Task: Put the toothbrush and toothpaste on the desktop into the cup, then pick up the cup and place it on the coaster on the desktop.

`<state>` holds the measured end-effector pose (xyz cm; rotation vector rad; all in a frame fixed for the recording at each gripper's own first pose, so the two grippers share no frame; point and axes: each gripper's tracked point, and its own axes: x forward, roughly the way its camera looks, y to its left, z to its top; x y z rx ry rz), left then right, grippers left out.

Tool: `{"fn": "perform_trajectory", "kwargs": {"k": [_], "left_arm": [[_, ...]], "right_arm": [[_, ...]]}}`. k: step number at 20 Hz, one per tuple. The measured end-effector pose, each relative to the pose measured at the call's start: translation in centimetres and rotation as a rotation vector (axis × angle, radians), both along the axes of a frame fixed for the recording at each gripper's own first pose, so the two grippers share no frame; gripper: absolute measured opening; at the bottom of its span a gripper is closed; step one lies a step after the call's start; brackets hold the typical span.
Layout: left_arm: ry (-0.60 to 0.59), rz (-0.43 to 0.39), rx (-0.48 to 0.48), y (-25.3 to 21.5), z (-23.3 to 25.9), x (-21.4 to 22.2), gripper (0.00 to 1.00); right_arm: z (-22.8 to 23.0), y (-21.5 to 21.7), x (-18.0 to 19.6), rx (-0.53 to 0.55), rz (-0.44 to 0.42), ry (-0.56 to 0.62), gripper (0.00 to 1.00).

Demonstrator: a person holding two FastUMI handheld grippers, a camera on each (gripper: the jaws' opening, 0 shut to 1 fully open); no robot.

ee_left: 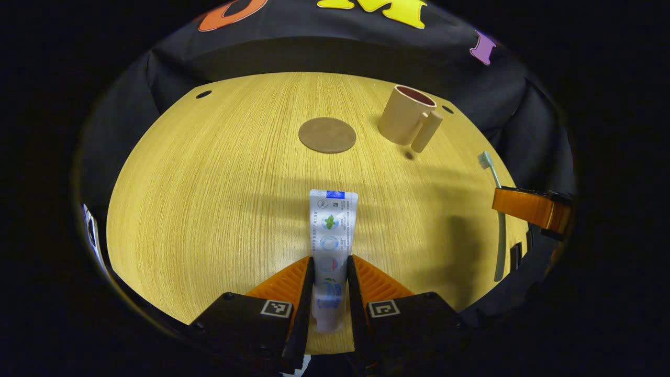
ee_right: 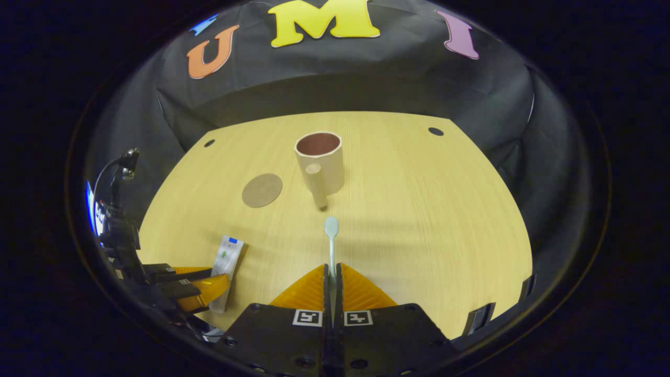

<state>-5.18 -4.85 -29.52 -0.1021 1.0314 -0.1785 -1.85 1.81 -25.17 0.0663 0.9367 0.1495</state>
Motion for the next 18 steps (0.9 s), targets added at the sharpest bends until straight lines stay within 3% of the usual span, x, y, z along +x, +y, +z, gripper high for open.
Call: {"fn": "perform_trajectory", "kwargs": {"k": [1,2,4,5,6,7,8,10,13,15,16,17,18], "left_arm": [[-0.019,0.007,-0.008,0.3,1.4,0.2,0.31],[-0.045,0.012,-0.017,0.6,2.9,0.3,0.39],[-0.101,0.015,-0.024,1.1,5.8,0.6,0.37],[-0.131,0.015,-0.023,1.2,7.2,0.4,0.44],[-0.159,0.015,-0.023,1.1,8.5,0.3,0.43],[-0.203,0.036,0.008,1.9,10.1,0.3,0.36],[-0.249,0.040,0.011,2.2,11.9,0.6,0.09],[-0.303,0.021,0.007,1.4,14.5,1.0,0.14],[-0.285,0.022,0.000,0.7,12.7,0.8,0.13],[-0.206,-0.008,-0.016,-0.4,9.7,-0.5,0.13],[-0.188,-0.028,-0.025,-1.0,8.6,-0.8,0.19],[-0.185,-0.049,-0.023,-1.6,7.3,-0.4,0.30],[-0.190,-0.080,-0.025,-2.4,7.0,-0.2,0.55]], "right_arm": [[0.8,0.1,0.3,0.016,-0.001,-0.017,0.04],[1.4,0.2,0.8,0.030,-0.002,-0.036,0.04],[2.6,0.5,2.3,0.056,-0.009,-0.083,0.00],[3.4,0.5,3.1,0.065,-0.013,-0.111,0.00],[4.3,0.5,4.1,0.073,-0.016,-0.141,0.00],[5.3,0.7,5.2,0.085,-0.016,-0.178,0.00],[6.3,0.8,6.5,0.090,-0.017,-0.213,0.00],[7.7,1.5,8.9,0.102,0.001,-0.264,0.00],[8.6,2.4,11.9,0.107,0.023,-0.283,0.00],[8.6,2.5,12.3,0.112,0.030,-0.279,0.00],[8.2,2.5,12.1,0.113,0.034,-0.266,0.00],[7.8,2.4,11.5,0.120,0.038,-0.252,0.00],[7.5,2.3,11.0,0.121,0.039,-0.245,0.01]]}}
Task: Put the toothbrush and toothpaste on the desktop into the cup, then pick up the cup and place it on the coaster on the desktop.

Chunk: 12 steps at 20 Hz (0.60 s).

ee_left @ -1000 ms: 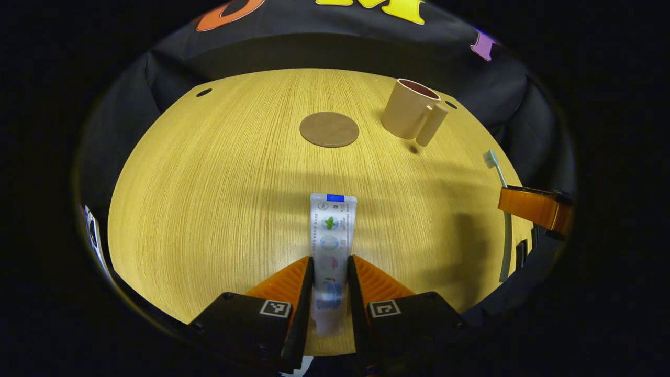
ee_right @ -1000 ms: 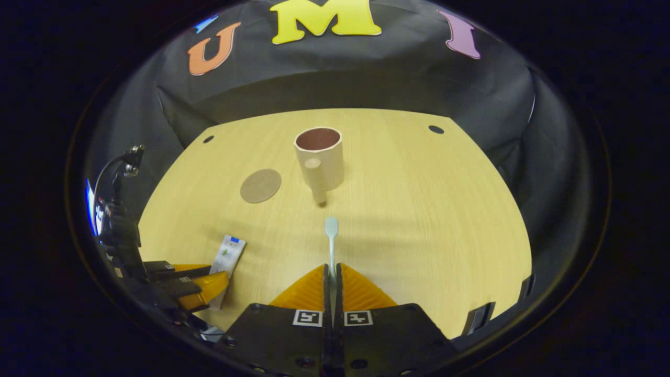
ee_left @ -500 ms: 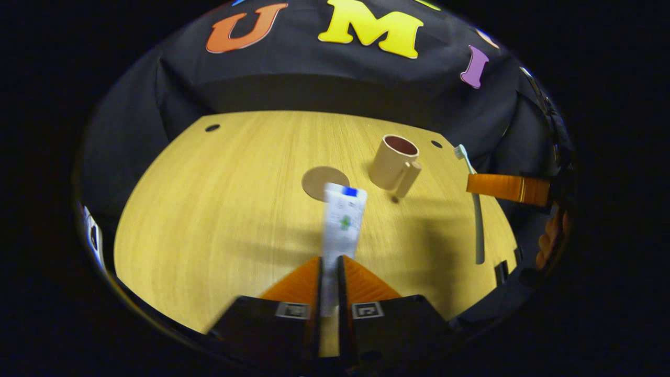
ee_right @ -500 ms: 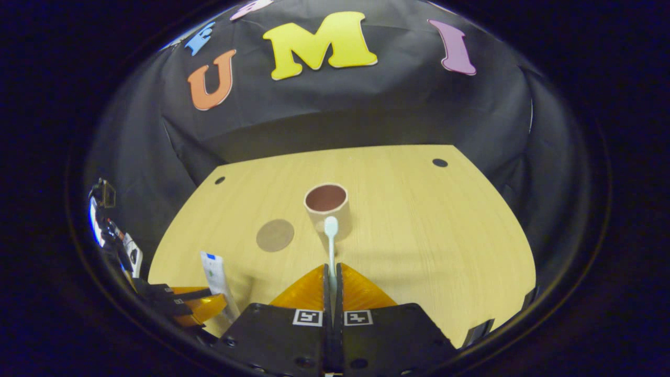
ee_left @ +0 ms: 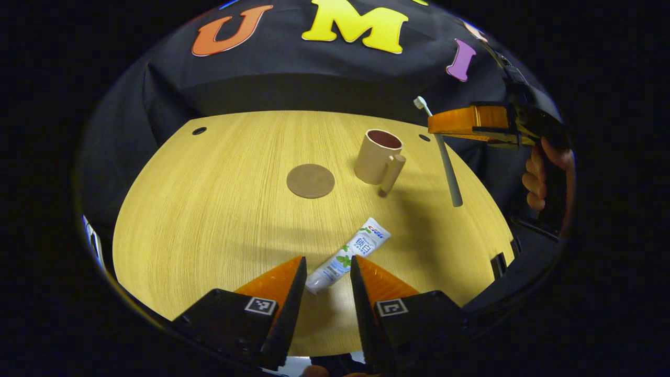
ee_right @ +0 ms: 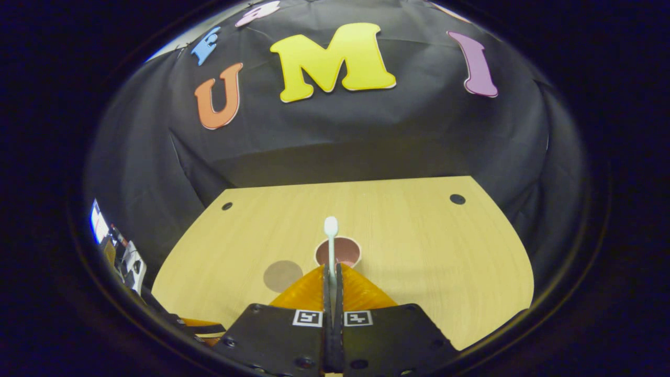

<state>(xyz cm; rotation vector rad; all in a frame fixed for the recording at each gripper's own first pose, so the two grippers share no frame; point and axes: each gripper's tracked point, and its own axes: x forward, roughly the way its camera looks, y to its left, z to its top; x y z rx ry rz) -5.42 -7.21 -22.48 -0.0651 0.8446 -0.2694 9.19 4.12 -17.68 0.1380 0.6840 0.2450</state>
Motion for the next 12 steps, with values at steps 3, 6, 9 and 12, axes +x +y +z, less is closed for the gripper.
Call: {"fn": "perform_trajectory", "kwargs": {"k": [3,6,9,12], "left_arm": [[-0.040,-0.133,0.020,-1.9,-0.4,1.0,0.77],[-0.030,-0.245,0.025,-2.7,-1.0,1.8,0.98],[-0.012,-0.372,0.032,-3.5,-2.0,2.5,0.98],[0.044,-0.475,0.057,-3.8,-3.8,2.6,0.98]], "right_arm": [[-0.6,-1.1,-1.2,-0.001,-0.001,0.017,0.01],[-0.9,-2.6,-2.0,0.005,-0.021,0.031,0.01],[-0.9,-3.8,-2.2,0.012,-0.051,0.034,0.00],[-0.7,-4.8,-2.4,-0.003,-0.068,0.025,0.00]]}}
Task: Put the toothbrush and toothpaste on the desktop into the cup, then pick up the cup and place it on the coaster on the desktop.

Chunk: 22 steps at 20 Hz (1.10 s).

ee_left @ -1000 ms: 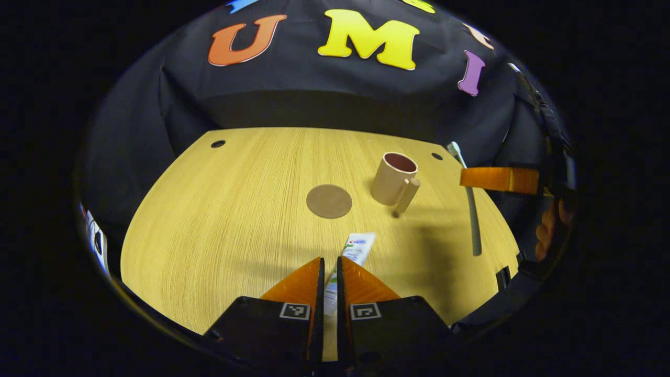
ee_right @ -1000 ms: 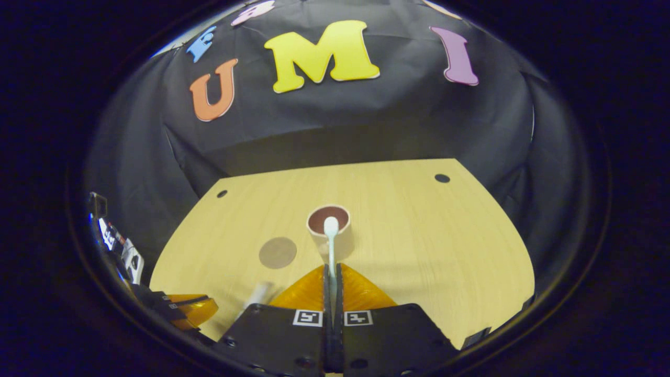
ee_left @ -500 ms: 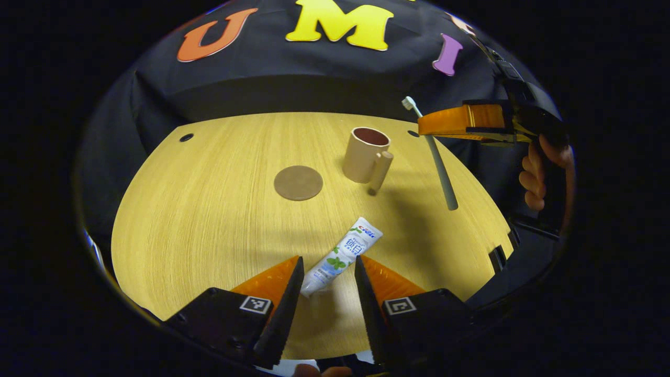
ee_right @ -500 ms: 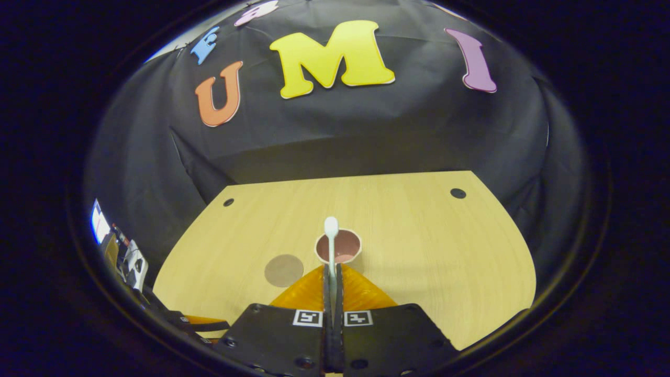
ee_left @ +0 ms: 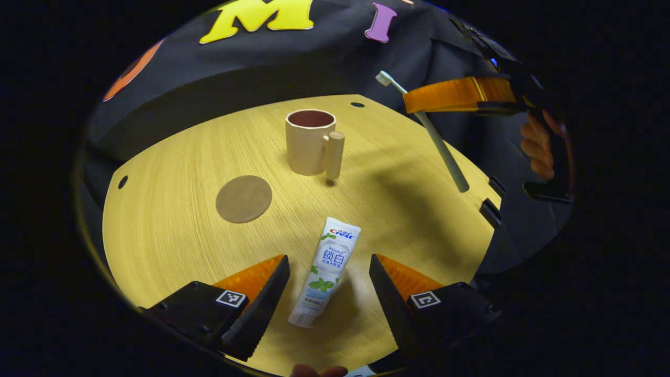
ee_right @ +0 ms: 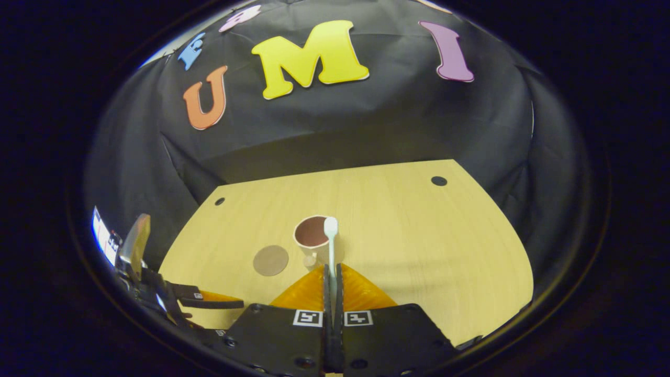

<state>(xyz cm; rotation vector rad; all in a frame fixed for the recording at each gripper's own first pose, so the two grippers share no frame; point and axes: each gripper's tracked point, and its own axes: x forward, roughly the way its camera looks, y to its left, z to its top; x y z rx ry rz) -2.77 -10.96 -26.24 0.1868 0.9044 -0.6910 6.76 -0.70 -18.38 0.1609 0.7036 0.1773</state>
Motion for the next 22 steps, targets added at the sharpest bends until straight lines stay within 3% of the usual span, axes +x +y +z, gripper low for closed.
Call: {"fn": "perform_trajectory", "kwargs": {"k": [7,13,14,16,17,18,20,21,22], "left_arm": [[0.054,-0.135,0.076,-0.6,-2.9,0.5,0.95],[0.090,-0.185,0.132,0.0,-4.3,0.3,0.75],[0.095,-0.193,0.141,0.0,-4.4,0.4,0.77],[0.086,-0.204,0.167,0.4,-4.4,0.6,0.65],[0.082,-0.207,0.177,0.5,-4.5,0.6,0.66],[0.081,-0.211,0.185,0.5,-4.3,0.6,0.52],[0.081,-0.216,0.195,0.6,-4.3,0.6,0.50],[0.082,-0.213,0.195,0.5,-4.4,0.6,0.56],[0.084,-0.206,0.189,0.5,-4.3,0.5,0.47]], "right_arm": [[-0.6,-1.3,-0.4,0.000,-0.039,0.019,0.01],[-0.3,-1.4,-0.2,-0.006,-0.049,0.012,0.00],[-0.2,-1.4,-0.2,-0.005,-0.052,0.012,0.00],[-0.2,-1.1,-0.1,0.001,-0.056,0.012,0.00],[-0.3,-1.0,-0.1,0.002,-0.056,0.012,0.00],[-0.3,-0.9,-0.1,0.002,-0.056,0.012,0.00],[-0.2,-0.9,-0.1,0.003,-0.059,0.011,0.00],[-0.2,-0.9,0.0,0.005,-0.062,0.010,0.00],[-0.1,-0.9,0.0,0.005,-0.064,0.009,0.00]]}}
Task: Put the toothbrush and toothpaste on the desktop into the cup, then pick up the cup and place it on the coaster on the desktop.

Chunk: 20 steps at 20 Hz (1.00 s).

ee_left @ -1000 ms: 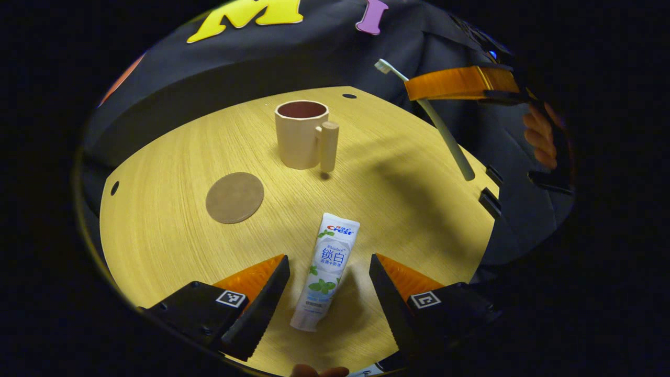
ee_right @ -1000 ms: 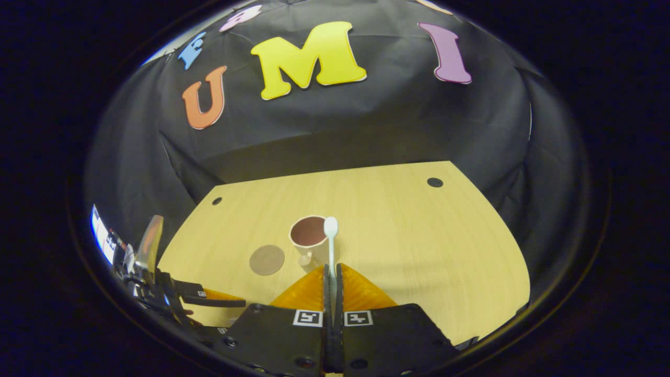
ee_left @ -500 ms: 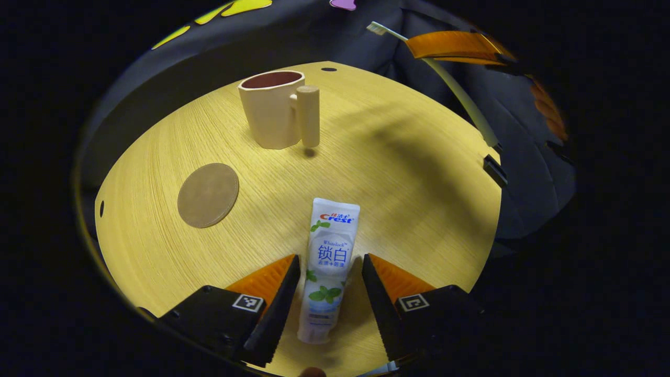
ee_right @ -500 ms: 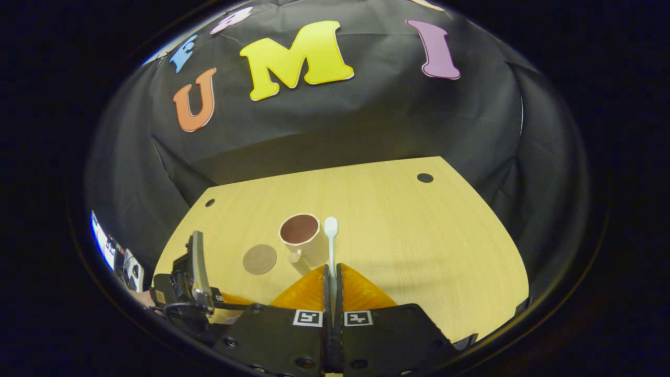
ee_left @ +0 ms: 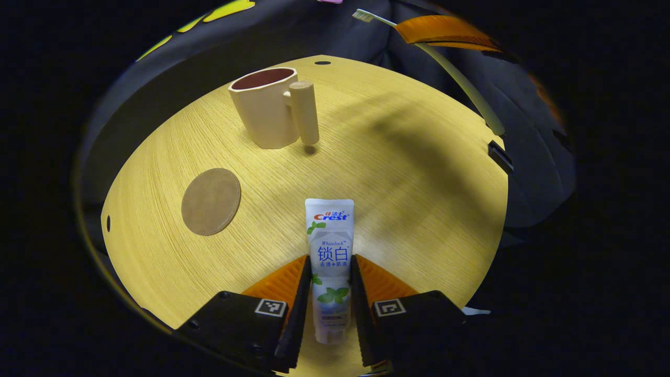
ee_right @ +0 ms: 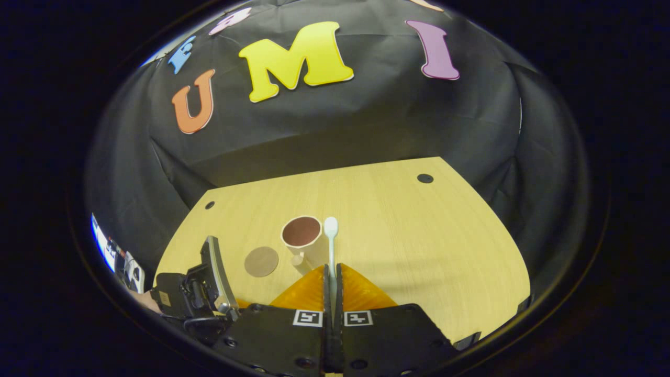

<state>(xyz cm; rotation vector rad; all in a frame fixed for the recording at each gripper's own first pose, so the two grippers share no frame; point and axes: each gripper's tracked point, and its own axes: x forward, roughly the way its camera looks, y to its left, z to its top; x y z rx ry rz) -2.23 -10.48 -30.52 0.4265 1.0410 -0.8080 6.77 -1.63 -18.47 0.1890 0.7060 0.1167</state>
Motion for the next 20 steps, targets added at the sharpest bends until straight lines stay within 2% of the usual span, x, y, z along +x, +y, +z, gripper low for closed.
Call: {"fn": "perform_trajectory", "kwargs": {"k": [3,4,5,6,7,9,12,20], "left_arm": [[0.009,0.048,-0.025,0.4,0.5,-0.1,0.40],[0.005,0.072,-0.041,0.6,0.9,0.0,0.46],[-0.001,0.099,-0.061,0.8,1.4,0.0,0.38],[-0.010,0.128,-0.087,1.0,2.0,0.0,0.45],[-0.018,0.158,-0.115,1.1,2.7,0.1,0.38],[-0.048,0.227,-0.162,1.6,3.9,0.3,0.37],[-0.101,0.315,-0.206,2.5,6.0,0.1,0.37],[-0.171,0.523,-0.229,5.1,8.6,-1.6,0.37]], "right_arm": [[0.5,0.1,0.3,0.004,-0.001,-0.012,0.00],[0.6,0.3,0.6,0.007,0.000,-0.017,0.00],[0.8,0.5,0.8,0.012,0.004,-0.025,0.00],[1.0,0.7,1.0,0.014,0.010,-0.031,0.00],[1.1,1.0,1.3,0.017,0.014,-0.040,0.00],[2.3,1.9,2.1,0.065,0.028,-0.080,0.00],[5.1,3.7,4.4,0.140,0.059,-0.191,0.00],[6.4,8.1,11.7,0.115,0.155,-0.342,0.00]]}}
